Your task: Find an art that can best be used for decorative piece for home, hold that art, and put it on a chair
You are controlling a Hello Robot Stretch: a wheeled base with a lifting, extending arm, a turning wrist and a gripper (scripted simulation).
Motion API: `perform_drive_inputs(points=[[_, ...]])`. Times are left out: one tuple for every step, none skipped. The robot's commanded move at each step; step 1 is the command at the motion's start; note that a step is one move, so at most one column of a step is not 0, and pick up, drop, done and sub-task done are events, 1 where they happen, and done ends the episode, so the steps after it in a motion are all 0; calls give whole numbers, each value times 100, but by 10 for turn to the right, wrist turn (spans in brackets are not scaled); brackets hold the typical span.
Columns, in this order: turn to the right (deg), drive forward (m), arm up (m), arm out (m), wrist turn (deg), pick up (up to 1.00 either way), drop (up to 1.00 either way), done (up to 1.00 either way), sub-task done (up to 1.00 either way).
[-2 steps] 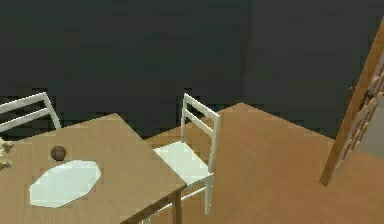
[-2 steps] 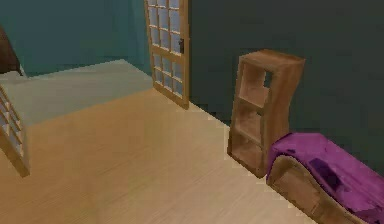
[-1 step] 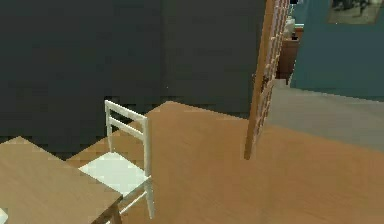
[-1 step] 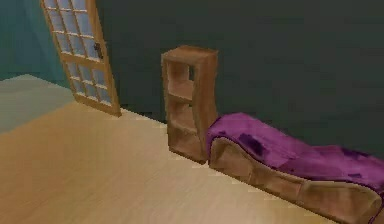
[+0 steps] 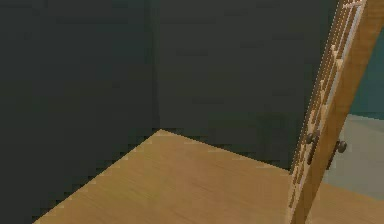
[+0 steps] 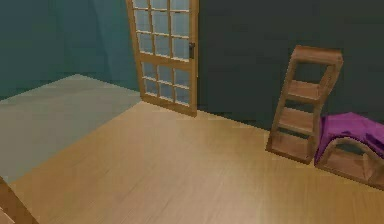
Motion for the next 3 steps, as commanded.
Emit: perform_drive_inputs(points=[[90, 0, 0, 0, 0, 0, 0, 0, 0], [0, 10, 0, 0, 0, 0, 0, 0, 0], [-180, 0, 0, 0, 0, 0, 0, 0, 0]])
